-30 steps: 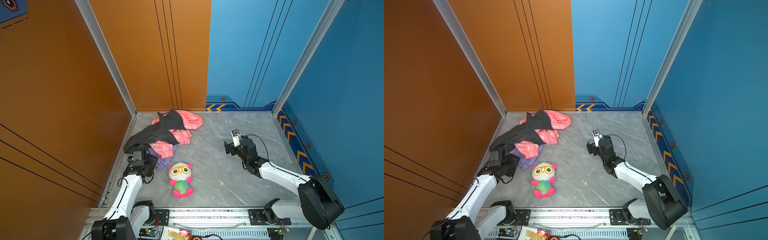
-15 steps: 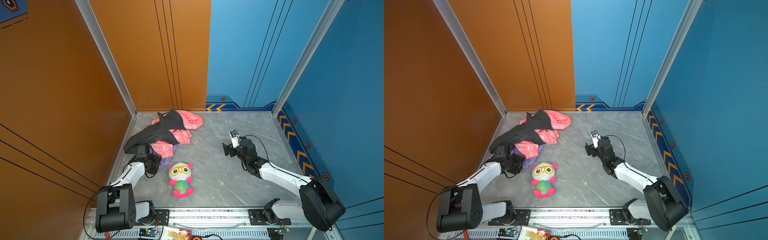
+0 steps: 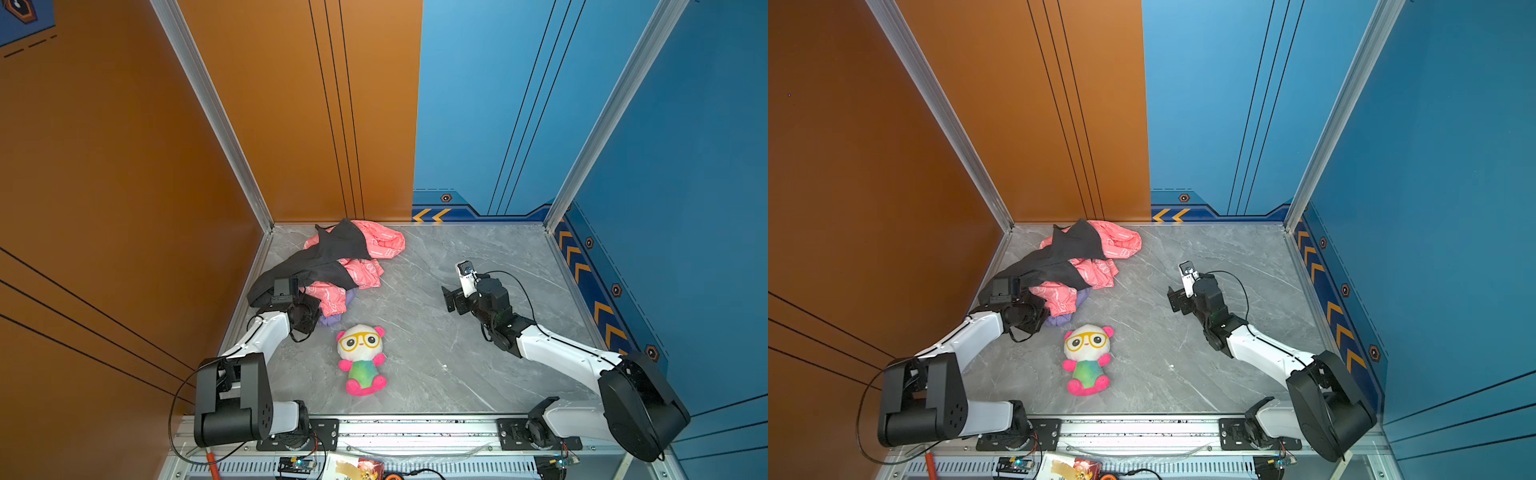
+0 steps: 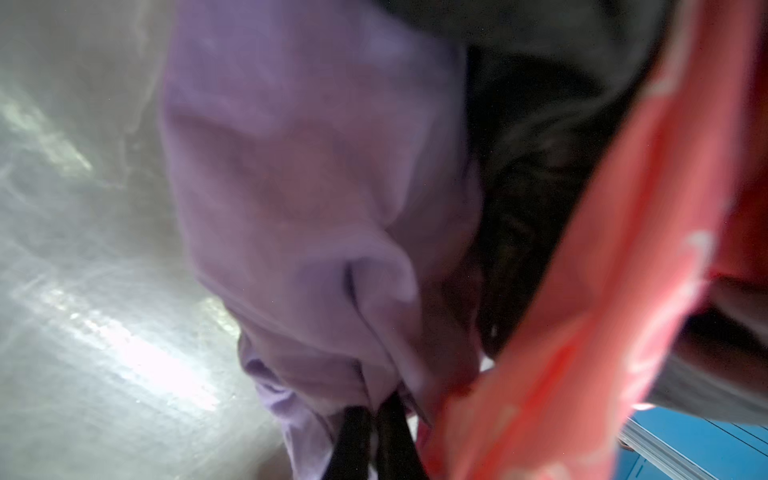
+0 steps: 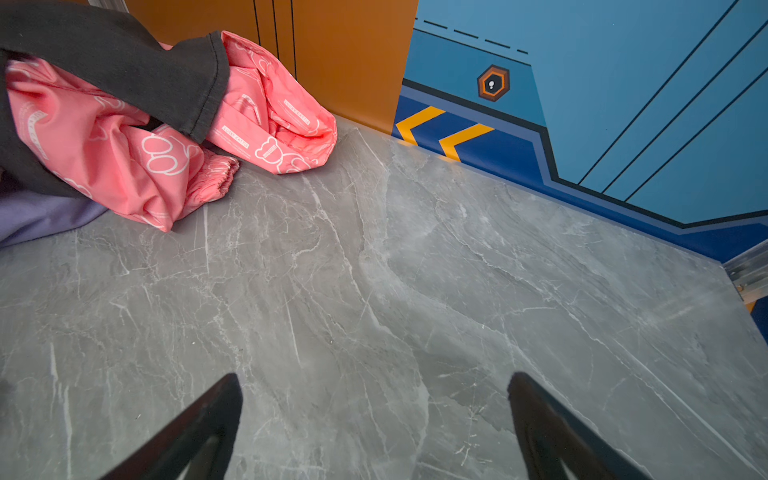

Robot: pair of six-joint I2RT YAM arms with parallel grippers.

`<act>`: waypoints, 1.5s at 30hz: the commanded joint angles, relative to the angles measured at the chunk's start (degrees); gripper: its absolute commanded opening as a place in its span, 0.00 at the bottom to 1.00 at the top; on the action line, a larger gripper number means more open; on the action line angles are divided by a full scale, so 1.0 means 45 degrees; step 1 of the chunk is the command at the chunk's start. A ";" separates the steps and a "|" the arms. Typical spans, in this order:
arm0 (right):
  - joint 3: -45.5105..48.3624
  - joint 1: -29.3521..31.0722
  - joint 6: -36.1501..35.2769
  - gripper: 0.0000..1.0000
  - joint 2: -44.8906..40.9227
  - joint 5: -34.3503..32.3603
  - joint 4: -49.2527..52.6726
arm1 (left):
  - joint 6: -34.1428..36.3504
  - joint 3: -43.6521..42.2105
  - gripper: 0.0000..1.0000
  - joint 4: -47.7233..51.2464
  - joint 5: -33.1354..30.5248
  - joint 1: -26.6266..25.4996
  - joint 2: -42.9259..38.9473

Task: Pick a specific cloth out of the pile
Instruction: 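Lift the lavender shirt with the left gripper, pulling it out of the pile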

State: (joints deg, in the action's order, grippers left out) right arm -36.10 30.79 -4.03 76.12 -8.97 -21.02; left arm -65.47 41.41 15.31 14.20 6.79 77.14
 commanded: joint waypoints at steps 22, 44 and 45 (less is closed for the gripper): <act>-0.1441 0.0744 -0.0002 1.00 0.1668 -0.0980 -0.0243 | 0.1825 0.6440 0.00 0.0987 -0.3102 -0.1251 -0.1822; -0.1373 0.1088 0.0090 1.00 0.1709 -0.1673 -0.0244 | 0.3885 1.1764 0.00 0.0717 -0.3335 -0.1812 -0.0802; -0.1373 0.1087 0.0095 1.00 0.1713 -0.1693 -0.0247 | 0.3885 1.1893 0.00 0.0565 -0.3266 -0.1838 -0.0766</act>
State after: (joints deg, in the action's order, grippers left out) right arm -41.32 35.33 -4.08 83.11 -14.94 -21.58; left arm -50.13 89.97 26.57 0.38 -0.93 74.89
